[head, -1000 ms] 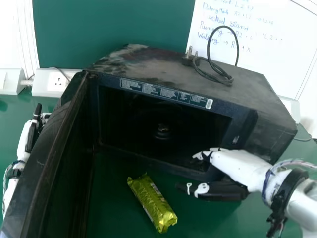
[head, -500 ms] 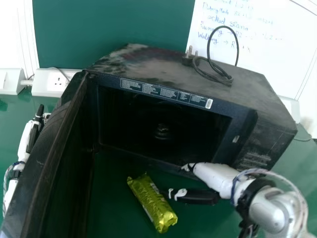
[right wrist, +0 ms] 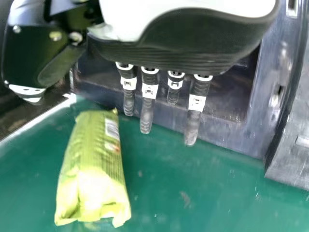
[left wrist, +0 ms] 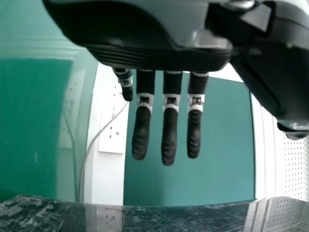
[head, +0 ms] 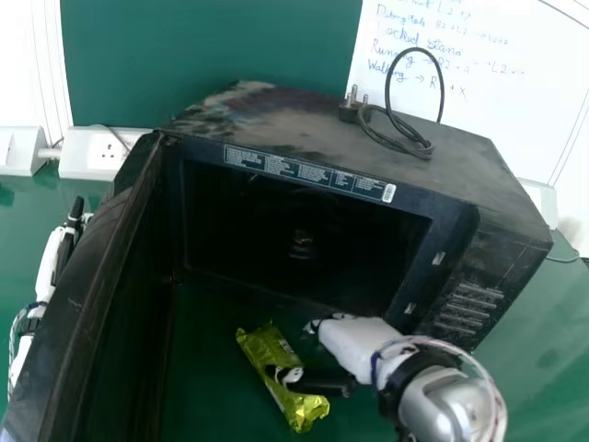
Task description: Put biscuit inside oven
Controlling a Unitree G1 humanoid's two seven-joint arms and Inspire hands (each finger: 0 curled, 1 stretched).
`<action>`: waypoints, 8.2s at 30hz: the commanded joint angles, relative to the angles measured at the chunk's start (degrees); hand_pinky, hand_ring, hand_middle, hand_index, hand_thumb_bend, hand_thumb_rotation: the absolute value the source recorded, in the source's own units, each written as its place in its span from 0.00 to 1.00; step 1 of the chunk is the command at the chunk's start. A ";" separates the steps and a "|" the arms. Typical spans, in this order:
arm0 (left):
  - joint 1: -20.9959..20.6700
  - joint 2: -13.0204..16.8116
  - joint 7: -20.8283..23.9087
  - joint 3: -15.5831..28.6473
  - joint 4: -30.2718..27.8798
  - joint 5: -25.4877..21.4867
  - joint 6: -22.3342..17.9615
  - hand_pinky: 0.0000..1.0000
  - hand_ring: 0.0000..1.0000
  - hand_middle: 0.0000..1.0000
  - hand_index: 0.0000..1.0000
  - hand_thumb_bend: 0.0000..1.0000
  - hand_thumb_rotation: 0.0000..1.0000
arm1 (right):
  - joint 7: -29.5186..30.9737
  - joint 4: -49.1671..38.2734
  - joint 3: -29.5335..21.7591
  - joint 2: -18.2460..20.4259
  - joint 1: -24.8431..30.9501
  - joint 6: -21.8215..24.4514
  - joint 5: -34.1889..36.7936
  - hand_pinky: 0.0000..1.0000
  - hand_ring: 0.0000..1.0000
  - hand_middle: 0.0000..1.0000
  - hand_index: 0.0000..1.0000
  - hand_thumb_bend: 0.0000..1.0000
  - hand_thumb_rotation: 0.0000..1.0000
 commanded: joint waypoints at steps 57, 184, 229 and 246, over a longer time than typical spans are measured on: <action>0.85 -0.18 -0.39 -0.23 -1.93 -0.13 -0.39 0.28 0.33 0.42 0.49 0.52 0.06 | -0.05 17.73 -19.57 43.75 22.63 -37.63 -41.28 0.62 0.79 0.90 0.91 0.89 0.53; 1.11 -0.62 -1.70 -0.07 -0.87 -0.78 -2.05 0.28 0.33 0.42 0.49 0.51 0.05 | -37.94 47.14 -23.31 33.09 -9.43 -43.98 -19.30 0.10 0.17 0.47 0.52 0.54 0.00; 1.07 -0.41 -2.32 0.21 -0.26 -0.81 -2.55 0.27 0.33 0.42 0.49 0.51 0.05 | -33.29 46.85 -17.03 21.82 -12.31 -37.41 -9.59 0.20 0.27 0.37 0.76 0.84 0.37; 1.09 -0.65 -2.15 0.17 -0.54 -0.94 -2.15 0.27 0.33 0.42 0.49 0.51 0.05 | -17.37 22.19 -26.51 14.14 -2.35 -40.80 -4.79 0.32 0.48 0.65 0.79 0.87 0.59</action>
